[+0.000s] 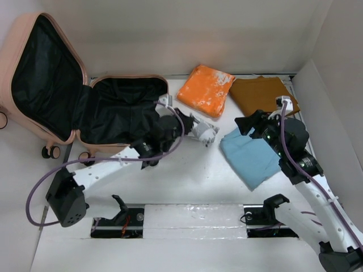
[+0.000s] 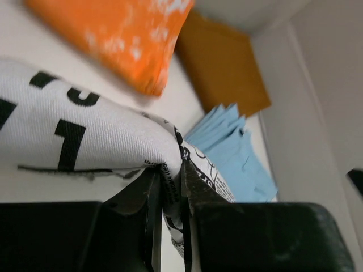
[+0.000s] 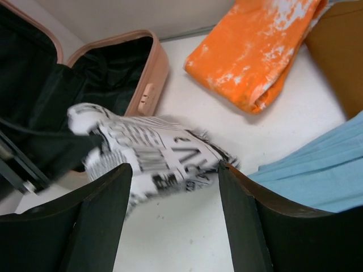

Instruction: Pack the luggage

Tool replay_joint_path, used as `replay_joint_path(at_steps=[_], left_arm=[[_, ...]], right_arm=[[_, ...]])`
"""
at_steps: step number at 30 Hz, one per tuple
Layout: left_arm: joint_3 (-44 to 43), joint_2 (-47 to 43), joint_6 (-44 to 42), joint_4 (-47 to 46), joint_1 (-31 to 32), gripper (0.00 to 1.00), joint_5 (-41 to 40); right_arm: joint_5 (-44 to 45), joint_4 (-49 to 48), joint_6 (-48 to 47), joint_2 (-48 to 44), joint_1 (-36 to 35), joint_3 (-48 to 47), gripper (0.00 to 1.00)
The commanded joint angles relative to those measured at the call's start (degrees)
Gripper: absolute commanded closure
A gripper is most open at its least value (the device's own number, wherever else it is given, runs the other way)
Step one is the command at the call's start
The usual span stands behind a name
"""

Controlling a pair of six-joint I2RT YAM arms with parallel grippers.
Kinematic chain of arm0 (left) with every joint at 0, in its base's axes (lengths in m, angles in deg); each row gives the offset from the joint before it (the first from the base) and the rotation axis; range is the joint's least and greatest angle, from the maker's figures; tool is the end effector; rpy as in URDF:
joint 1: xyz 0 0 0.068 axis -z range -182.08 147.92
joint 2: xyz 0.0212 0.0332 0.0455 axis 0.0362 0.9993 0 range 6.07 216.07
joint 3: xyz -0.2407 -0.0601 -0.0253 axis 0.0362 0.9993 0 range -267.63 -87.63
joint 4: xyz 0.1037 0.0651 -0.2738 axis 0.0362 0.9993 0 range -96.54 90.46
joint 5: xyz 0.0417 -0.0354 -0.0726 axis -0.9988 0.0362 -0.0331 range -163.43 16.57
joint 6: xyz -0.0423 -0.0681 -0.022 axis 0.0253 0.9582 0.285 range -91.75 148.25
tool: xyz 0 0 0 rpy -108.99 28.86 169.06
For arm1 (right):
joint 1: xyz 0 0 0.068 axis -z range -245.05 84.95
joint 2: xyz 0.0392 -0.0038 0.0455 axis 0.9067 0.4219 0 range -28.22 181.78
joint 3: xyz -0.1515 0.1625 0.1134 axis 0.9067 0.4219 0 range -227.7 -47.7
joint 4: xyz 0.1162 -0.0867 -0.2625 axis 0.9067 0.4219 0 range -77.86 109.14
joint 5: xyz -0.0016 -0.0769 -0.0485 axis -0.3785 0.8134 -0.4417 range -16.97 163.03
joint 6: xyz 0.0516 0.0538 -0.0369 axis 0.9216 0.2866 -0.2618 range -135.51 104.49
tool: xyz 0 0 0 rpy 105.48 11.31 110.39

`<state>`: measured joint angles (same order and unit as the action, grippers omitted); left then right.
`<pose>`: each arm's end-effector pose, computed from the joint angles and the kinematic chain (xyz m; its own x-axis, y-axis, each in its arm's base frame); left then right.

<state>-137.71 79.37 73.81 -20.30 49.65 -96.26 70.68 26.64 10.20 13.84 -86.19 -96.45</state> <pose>0.2553 -0.2779 0.2625 -0.4186 -0.5317 -0.7363 0.2679 0.7023 -0.6595 0.2451 0.0980 0.3470 -0.2871 0.3537 -0.8902 -0.3040 0.8476 0.4349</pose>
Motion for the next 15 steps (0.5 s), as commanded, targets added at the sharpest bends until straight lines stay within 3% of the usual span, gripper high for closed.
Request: replay_joint_path(at_steps=[1,6,7,10,11,13,14,15], left_arm=[[-8.78,-3.34,-9.42,-1.28,-6.43,1.0,2.16],[-24.59,4.64,-12.07,2.22,-18.13,1.0,18.04],[-33.67,7.36,-12.86,3.99,-19.72,1.0,20.78],[-50.4,20.71,-15.06,14.43,-24.2,1.0,26.76],[-64.12,24.31,-15.67,17.86,-25.08,1.0,26.78],[-77.2,34.34,-16.21,26.19,-28.68,1.0,30.01],[-88.58,37.07,-16.21,28.33,-30.26,1.0,30.91],[-92.43,39.36,-16.21,30.0,-32.11,1.0,32.83]], right_arm=[[-1.78,-3.51,0.38,0.64,-0.65,-3.89,0.32],[-2.83,-3.52,0.39,2.85,-0.65,-6.88,0.32],[-2.84,-4.04,0.39,3.54,-0.65,-7.49,0.32],[-2.84,-4.57,0.39,4.6,-1.17,-8.19,0.32],[-2.84,-4.57,0.39,4.61,-1.18,-8.81,0.32],[-2.31,-3.43,-0.14,5.13,-1.18,-9.34,0.32],[-2.31,-3.43,-0.14,5.13,-1.18,-9.34,0.32],[-1.61,-2.82,-0.83,5.13,-1.18,-9.87,0.32]])
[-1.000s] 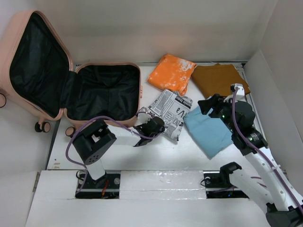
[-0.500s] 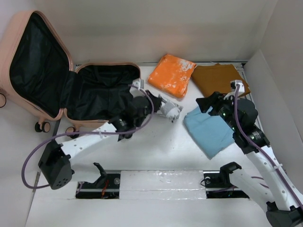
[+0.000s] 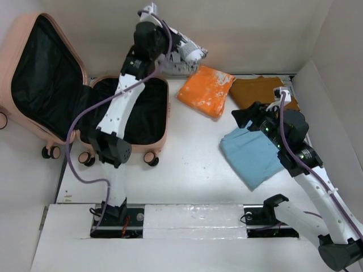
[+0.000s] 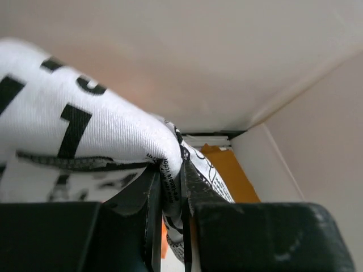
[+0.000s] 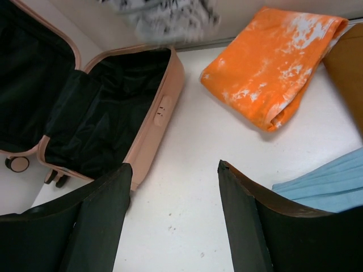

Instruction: Pack the luggage

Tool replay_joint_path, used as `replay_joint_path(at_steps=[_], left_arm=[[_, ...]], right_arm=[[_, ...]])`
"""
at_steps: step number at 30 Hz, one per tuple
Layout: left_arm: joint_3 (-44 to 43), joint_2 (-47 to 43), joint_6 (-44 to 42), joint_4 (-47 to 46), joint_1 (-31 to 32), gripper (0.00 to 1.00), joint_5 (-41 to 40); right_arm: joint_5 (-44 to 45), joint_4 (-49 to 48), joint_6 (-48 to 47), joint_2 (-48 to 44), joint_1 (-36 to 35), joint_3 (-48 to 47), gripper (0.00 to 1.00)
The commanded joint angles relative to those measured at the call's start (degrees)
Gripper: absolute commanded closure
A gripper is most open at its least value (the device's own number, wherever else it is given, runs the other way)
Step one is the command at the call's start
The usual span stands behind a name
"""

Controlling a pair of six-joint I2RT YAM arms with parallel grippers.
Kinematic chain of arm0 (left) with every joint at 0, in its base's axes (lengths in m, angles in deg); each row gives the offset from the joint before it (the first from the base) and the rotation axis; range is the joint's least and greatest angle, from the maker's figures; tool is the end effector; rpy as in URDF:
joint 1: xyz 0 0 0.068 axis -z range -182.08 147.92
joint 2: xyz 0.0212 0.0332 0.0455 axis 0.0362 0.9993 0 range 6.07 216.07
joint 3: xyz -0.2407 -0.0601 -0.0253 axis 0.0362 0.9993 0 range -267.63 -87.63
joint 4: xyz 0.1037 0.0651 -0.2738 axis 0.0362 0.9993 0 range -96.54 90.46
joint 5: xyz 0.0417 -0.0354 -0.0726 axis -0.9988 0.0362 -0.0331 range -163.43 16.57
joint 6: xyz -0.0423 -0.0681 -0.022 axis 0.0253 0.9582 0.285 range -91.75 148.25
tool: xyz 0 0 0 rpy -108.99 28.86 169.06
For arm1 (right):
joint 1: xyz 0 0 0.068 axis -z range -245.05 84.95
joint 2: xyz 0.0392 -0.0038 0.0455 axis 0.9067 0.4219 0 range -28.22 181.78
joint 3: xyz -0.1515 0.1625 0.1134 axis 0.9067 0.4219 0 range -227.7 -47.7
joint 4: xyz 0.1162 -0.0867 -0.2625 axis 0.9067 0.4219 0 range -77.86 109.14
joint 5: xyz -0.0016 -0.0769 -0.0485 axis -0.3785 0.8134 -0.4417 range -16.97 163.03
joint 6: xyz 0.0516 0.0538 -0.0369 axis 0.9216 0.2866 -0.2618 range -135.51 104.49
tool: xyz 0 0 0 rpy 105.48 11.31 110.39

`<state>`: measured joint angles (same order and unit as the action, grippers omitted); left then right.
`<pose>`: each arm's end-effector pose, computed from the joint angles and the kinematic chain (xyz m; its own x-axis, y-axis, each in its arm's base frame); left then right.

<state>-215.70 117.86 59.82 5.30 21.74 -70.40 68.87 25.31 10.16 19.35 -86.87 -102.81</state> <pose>0.4673 -0.2104 0.4851 -0.1760 -0.4937 -0.8516 0.4217 0.7439 -0.5184 0.2573 0.1088 0.3730 -0.2719 0.3565 -0.8938 -0.3552 0.8261 0.4376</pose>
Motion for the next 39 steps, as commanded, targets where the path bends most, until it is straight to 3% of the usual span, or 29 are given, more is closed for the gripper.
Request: replay_joint_path(at_steps=[1,2,5,6,9,10,13,16,18,22,27,29,30,32,33,34,35,36,39], left_arm=[[-16.23,2.89,-1.26,5.21,-8.3,1.0,9.34],[-16.25,2.39,-0.64,4.08,-10.35,1.0,13.98],[0.3,-6.29,-3.0,-2.49,-15.28,1.0,14.38],[13.85,-9.45,-3.96,-5.04,-15.98,1.0,13.33],[35.45,-22.11,-1.96,-18.13,-19.76,1.0,12.53],[49.53,-25.1,-0.65,-21.47,-20.81,1.0,11.83],[71.37,-33.29,2.87,-30.98,-26.08,1.0,9.72],[83.11,-33.83,8.32,-36.07,-29.43,1.0,7.51],[84.39,-31.12,10.69,-37.42,-29.44,1.0,8.84],[88.51,-33.29,11.85,-33.65,-29.44,1.0,2.53],[90.62,-40.32,15.96,-24.6,-29.44,1.0,-12.58],[90.63,-45.22,19.31,-19.86,-29.44,0.84,-18.37],[90.63,-47.43,19.93,-18.96,-29.44,0.7,-19.71],[91.95,-55.57,19.93,-20.0,-28.57,0.54,-20.95],[92.64,-58.23,18.63,-22.36,-27.69,0.36,-21.57],[92.65,-60.35,17.31,-23.95,-26.72,0.35,-21.57],[92.13,-61.76,16.34,-25.01,-26.1,0.22,-20.96],[91.08,-62.47,15.72,-25.02,-25.58,0.19,-20.17],[86.15,-59.07,14.49,-22.21,-25.57,0.18,-15.09]], right_arm=[[0.21,-1.48,-0.8,-0.37,-0.5,-3.51,0.32],[0.73,-1.48,-0.8,-0.9,-0.5,-3.51,0.32],[0.74,-2.09,-1.33,-0.9,-0.5,-2.98,0.32],[-0.13,-2.09,-1.33,-0.9,-0.5,-2.29,0.32],[-0.76,-3.23,-1.33,0.24,-0.5,-0.88,0.32],[-0.76,-3.24,-1.33,0.24,-1.02,-0.87,0.32],[-1.29,-3.93,-1.33,0.77,-1.03,1.66,0.32],[-1.81,-3.94,-0.8,0.77,-1.64,2.99,0.32],[-2.42,-3.94,-0.8,0.07,-1.64,3.52,0.32],[-1.9,-3.94,-0.8,-1.43,-1.64,4.58,0.32],[-2.51,-3.94,-0.8,-1.96,-1.64,5.71,0.31],[-2.52,-3.94,-0.8,-1.26,-1.64,5.72,0.3],[-2.52,-3.94,-0.8,-1.25,-1.64,5.72,0.3],[-2.52,-3.94,-0.8,-0.73,-2.17,5.72,0.3],[-2.52,-3.94,-0.8,-0.73,-2.17,5.72,0.29],[-2.52,-3.94,-0.8,-0.73,-2.17,5.72,0.29],[-2.52,-3.94,-0.28,-0.2,-2.17,5.72,0.29],[-1.91,-3.94,-0.27,-0.2,-2.17,5.72,0.29],[-1.9,-3.94,-0.27,0.33,-2.7,5.72,0.28]])
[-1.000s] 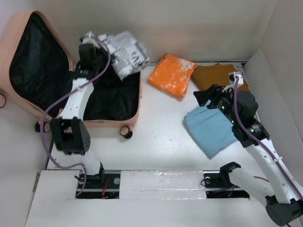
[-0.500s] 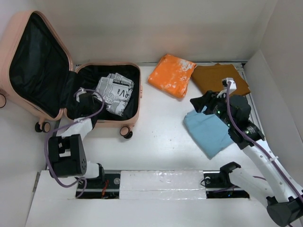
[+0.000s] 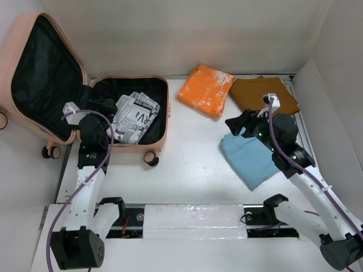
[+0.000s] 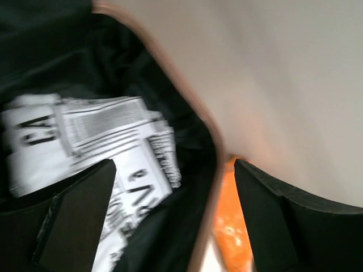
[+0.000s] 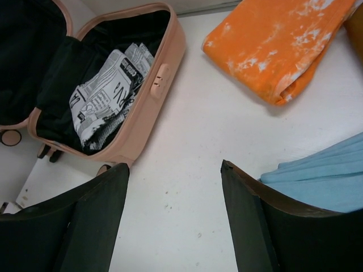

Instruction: Pack the luggage

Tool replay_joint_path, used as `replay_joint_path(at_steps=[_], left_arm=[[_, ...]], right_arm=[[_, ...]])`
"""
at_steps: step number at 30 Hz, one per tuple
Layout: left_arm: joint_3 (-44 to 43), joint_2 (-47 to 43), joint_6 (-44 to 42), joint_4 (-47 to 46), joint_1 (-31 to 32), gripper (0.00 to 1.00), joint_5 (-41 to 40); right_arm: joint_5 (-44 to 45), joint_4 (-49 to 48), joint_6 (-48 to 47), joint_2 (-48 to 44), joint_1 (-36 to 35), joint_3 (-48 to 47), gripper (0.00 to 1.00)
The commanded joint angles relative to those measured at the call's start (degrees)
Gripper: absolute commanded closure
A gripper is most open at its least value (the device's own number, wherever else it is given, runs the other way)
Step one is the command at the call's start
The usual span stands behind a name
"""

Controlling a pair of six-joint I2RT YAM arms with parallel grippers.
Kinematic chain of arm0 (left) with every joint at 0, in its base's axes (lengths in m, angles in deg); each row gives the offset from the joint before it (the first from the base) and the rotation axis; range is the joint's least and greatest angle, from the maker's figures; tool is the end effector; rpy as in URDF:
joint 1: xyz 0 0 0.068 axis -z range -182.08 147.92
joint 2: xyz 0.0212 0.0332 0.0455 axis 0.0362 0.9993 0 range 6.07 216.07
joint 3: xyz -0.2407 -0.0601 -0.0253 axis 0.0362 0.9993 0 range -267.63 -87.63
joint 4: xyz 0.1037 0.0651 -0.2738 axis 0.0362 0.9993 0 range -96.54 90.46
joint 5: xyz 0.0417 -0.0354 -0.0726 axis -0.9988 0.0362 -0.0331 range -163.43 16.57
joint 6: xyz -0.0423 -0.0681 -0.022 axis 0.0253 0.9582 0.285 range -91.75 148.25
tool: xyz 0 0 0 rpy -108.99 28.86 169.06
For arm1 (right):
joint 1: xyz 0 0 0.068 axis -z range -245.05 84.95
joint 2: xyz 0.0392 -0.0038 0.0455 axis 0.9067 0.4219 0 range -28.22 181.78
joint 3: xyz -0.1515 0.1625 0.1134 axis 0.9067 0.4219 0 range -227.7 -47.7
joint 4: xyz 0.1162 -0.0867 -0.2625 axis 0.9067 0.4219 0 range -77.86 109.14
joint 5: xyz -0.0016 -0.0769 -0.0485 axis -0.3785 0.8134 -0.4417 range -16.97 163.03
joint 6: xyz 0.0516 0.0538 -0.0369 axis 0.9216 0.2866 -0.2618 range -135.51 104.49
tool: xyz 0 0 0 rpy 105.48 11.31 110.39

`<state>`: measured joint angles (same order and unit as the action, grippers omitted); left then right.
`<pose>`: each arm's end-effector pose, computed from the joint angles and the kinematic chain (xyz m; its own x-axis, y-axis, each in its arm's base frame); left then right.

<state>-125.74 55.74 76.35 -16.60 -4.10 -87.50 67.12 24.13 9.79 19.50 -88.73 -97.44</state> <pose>0.3004 0.0284 0.2940 0.1888 -0.7157 -0.6724 -0.2046 0.6410 -0.7397 0.2590 0.1218 0.3355 -0.3539 0.3090 -0.8828 -0.3775 0.8164 0.4371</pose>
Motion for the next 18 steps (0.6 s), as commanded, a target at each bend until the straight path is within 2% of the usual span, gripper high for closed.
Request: replay_joint_path(at_steps=[1,3,4,5,6,7,8,9,12,14,18], left_arm=[[-3.82,3.93,-2.91,-2.83,0.26,0.2,9.07],[-3.82,5.95,-3.44,-6.27,4.19,0.23,11.16],[-5.21,9.45,-4.49,-6.46,12.48,0.23,9.34],[-10.79,12.09,-7.72,-5.15,18.22,0.23,-0.08],[-14.24,15.16,-9.49,-3.92,23.94,0.23,-5.31],[-17.84,22.33,-10.73,-2.08,32.78,0.23,-9.1],[-21.53,26.14,-11.35,-1.37,35.74,0.23,-12.27],[-28.88,30.09,-11.36,-0.4,37.42,0.23,-11.69],[-40.06,44.43,-5.31,1.19,37.97,0.26,-3.82],[-45.19,53.72,-1.54,1.19,37.97,0.26,-3.16],[-56.88,66.91,5.84,4.16,37.97,0.27,-0.96]], right_arm=[[0.46,-2.76,0.1,0.18,-0.84,0.34,0.28],[1.42,-2.76,0.1,0.18,-0.84,-0.19,0.28],[2.13,-2.76,0.71,0.18,-0.84,-0.8,0.28],[3.53,-2.76,0.72,0.7,-0.84,-1.5,0.28],[4.06,-2.76,0.72,0.7,-0.84,-2.03,0.28],[4.07,-2.76,0.72,0.7,-0.84,-2.64,0.28],[4.76,-1.72,0.72,1.23,-0.84,-4.04,0.28],[5.38,-1.1,0.72,1.23,-0.84,-4.84,0.28],[6.61,0.92,0.72,1.23,-0.84,-6.6,0.28],[7.93,1.45,0.72,0.71,-0.84,-7.22,0.28],[9.43,1.99,0.19,0.09,-0.84,-7.22,0.27]])
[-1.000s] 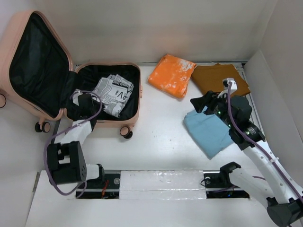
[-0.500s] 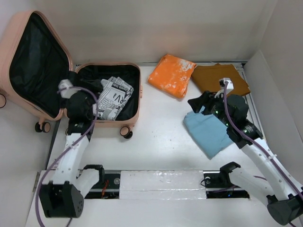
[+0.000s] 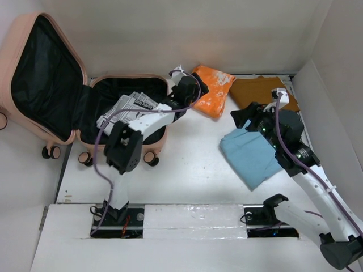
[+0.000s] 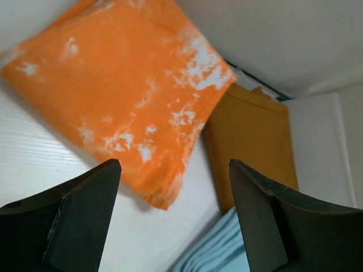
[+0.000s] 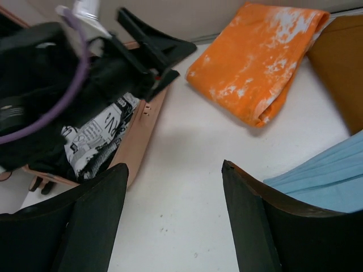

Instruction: Pack the luggage

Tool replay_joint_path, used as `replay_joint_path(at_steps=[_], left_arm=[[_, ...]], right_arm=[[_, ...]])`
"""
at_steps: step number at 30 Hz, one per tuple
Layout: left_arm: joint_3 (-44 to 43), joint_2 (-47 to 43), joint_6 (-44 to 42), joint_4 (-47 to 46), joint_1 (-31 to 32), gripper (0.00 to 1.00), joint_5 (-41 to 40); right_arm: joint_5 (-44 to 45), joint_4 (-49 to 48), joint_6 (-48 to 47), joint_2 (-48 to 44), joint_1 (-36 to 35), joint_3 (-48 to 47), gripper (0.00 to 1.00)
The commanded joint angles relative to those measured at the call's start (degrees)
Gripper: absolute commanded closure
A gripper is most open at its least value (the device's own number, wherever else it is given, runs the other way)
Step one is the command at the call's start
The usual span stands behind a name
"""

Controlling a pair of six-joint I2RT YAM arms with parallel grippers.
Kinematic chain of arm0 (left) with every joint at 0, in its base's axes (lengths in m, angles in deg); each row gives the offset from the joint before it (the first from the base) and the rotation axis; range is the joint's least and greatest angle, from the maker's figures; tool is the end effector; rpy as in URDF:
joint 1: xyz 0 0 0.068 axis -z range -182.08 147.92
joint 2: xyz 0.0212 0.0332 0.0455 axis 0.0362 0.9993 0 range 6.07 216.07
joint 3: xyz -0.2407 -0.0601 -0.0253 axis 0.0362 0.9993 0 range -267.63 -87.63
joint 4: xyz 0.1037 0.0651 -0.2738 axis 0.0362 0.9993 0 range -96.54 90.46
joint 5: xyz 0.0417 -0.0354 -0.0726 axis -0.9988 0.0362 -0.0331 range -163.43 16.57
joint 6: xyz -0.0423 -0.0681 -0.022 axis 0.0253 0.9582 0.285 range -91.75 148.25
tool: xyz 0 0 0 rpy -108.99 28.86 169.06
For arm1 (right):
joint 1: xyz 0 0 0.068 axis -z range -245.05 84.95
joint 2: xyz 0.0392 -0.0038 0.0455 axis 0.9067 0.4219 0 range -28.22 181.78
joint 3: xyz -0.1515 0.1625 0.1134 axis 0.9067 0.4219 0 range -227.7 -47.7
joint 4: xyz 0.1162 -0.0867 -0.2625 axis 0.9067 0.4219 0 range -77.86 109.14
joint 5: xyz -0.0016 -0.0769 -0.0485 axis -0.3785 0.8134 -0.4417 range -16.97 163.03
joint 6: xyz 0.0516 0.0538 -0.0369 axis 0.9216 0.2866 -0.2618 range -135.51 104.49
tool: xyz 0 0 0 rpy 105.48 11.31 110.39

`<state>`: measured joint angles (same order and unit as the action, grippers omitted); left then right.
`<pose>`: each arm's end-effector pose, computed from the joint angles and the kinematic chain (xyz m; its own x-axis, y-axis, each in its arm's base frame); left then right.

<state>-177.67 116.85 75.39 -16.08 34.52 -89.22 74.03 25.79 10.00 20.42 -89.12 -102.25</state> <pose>0.4410 -0.3028 0.2646 -0.3695 -0.6041 -0.7061 0.1301 0.7187 -0.6830 0.2606 0.1151 0.3627 -0.2800 0.3466 -0.8953 -0.3010 0.8539 0.4247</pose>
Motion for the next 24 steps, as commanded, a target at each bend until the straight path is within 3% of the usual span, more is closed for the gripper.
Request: replay_joint_path(at_steps=[1,3,13,21,24], left_arm=[[-8.1,7.68,8.57,4.43,-0.65,0.27,0.15],[-9.8,11.89,12.0,5.76,-1.17,0.31,-0.38],[-6.64,18.75,24.92,2.95,-1.17,0.3,-3.46],[-12.52,26.76,30.12,8.13,-3.37,0.3,3.04],[-13.05,26.77,30.12,8.13,-3.38,0.31,1.38]], right_arm=[[2.52,0.32,-0.03,-0.83,-0.45,-2.41,0.27],[2.52,0.32,-0.03,-0.31,0.08,-1.89,0.27],[0.5,-1.34,-0.03,0.75,0.08,-0.22,0.27],[-0.03,-1.34,-0.56,0.75,0.08,0.32,0.27],[0.5,-1.34,-0.56,0.23,0.08,0.32,0.27]])
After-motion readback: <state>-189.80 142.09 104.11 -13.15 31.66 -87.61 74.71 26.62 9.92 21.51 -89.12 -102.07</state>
